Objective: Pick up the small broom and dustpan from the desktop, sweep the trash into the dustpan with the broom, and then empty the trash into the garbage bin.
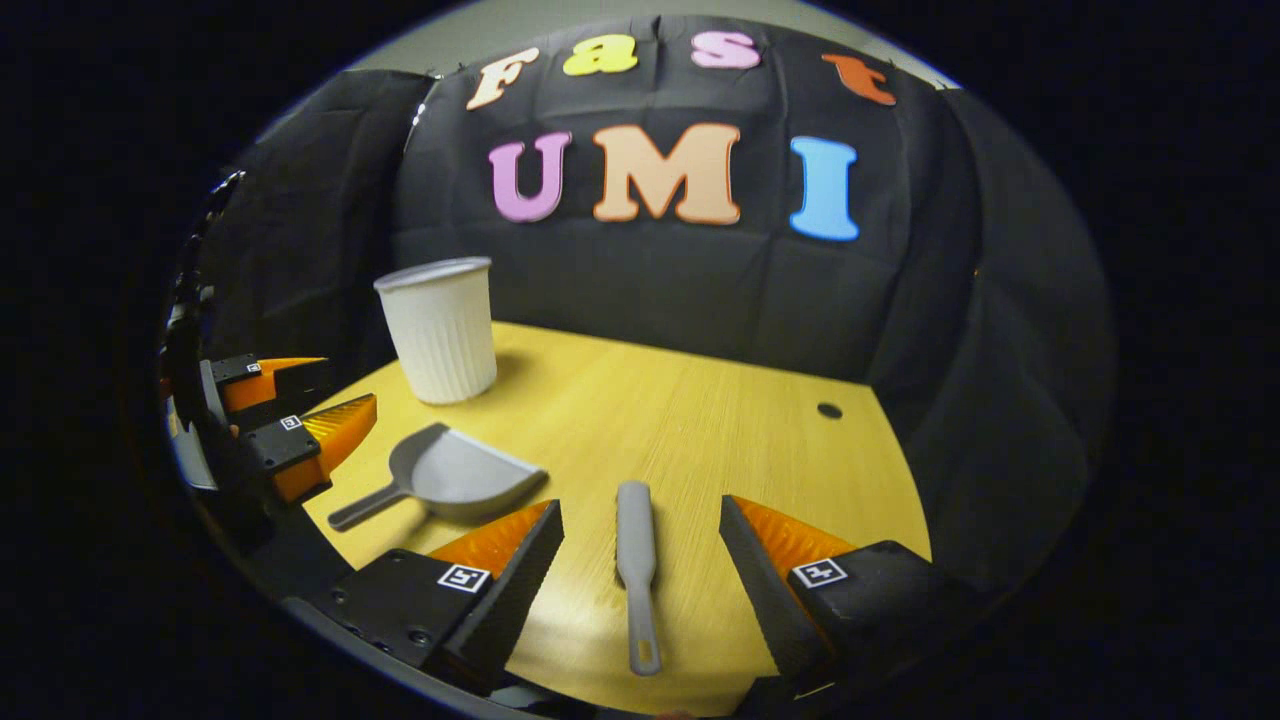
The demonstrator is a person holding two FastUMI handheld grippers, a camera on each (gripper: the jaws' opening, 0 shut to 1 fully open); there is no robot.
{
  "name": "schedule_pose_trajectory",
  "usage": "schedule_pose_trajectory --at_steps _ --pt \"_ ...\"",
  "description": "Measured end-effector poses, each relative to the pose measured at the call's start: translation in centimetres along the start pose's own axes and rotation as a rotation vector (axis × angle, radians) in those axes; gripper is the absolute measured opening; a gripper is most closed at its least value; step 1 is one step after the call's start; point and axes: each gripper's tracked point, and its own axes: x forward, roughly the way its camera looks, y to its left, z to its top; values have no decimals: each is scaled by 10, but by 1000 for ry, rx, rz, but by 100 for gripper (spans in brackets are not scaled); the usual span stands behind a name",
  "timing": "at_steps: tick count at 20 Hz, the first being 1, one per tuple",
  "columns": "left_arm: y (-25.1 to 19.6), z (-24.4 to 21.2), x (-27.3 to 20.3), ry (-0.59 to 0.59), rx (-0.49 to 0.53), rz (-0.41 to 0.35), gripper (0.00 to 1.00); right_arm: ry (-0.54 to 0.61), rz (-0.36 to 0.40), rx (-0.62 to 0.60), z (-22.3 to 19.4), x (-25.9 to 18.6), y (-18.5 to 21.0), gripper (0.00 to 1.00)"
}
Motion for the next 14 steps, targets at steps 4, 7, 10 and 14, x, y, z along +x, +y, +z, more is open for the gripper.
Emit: schedule_pose_trajectory --at_steps 4,7,10,14 --pt "9 54 -9 -157 -125 -27 93 -207 -21 77 58 -18 10 93" --pt "25 87 -18 -245 -144 -16 93 -310 -87 102 87 -30 6 93" --pt "31 106 -10 -279 -120 -57 92 -318 -142 82 102 -29 3 93" --pt "39 129 1 -308 -114 -90 92 -341 -201 126 105 -37 -4 93"
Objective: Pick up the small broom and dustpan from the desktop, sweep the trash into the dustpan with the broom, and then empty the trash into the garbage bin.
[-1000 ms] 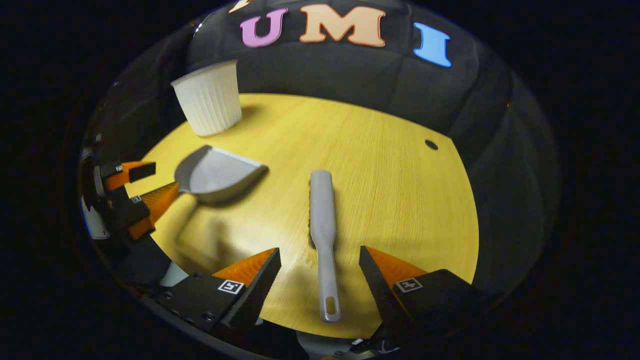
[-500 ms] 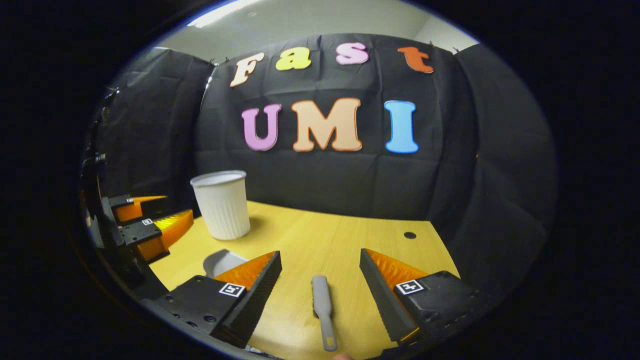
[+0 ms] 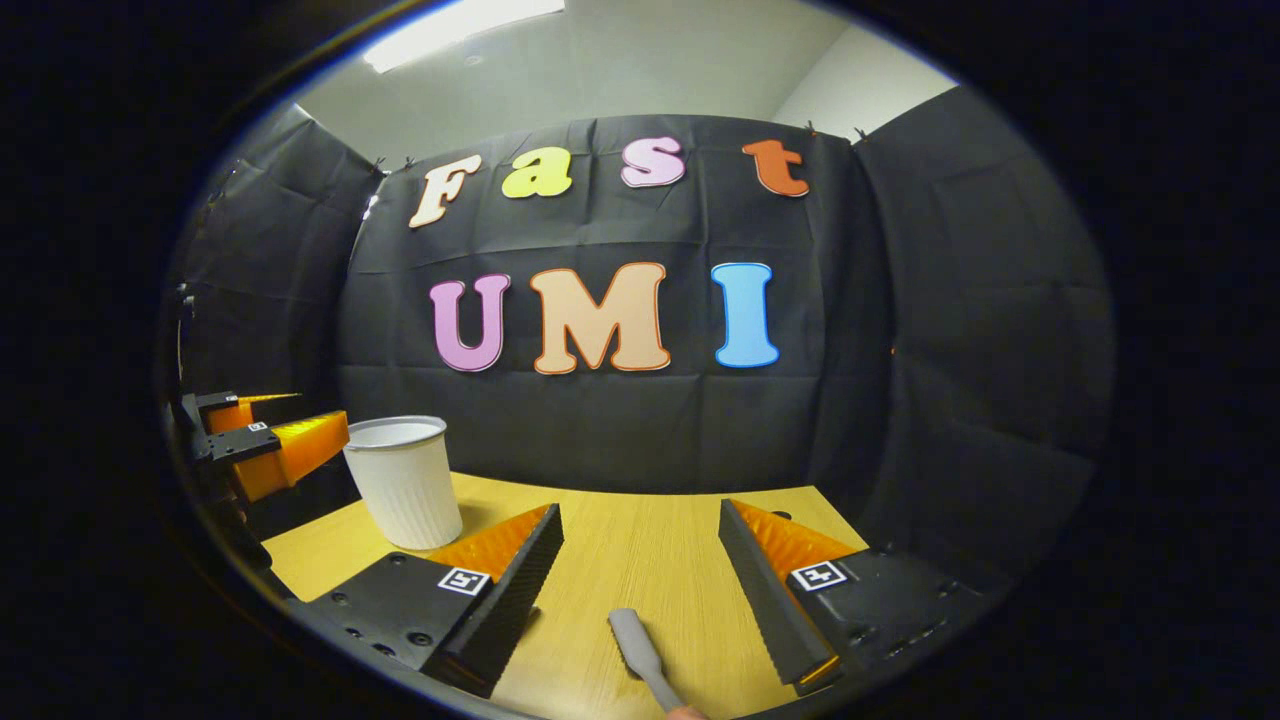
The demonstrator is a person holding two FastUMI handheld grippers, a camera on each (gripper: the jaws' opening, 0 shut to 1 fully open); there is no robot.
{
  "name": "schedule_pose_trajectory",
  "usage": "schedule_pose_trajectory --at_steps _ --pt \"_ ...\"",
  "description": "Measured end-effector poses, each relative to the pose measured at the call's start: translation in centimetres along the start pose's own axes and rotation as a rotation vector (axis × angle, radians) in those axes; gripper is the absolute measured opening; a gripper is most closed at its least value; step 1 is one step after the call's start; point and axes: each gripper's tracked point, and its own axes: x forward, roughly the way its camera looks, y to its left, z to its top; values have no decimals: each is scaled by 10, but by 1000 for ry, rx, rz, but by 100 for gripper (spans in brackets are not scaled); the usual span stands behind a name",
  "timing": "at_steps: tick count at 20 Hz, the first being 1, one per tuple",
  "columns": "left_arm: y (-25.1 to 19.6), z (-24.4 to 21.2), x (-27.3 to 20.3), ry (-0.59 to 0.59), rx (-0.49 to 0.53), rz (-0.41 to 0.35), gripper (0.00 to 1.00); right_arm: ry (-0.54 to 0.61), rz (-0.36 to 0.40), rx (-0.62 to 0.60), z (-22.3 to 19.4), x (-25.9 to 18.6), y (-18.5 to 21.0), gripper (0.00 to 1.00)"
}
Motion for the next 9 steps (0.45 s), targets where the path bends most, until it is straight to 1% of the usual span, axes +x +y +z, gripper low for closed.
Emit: schedule_pose_trajectory --at_steps 4,9 --pt "-9 8 10 -24 14 -40 93 -1 -45 -30 0 2 -9 93" --pt "-25 2 13 -3 17 -86 93 4 -69 -37 -1 1 -17 92"
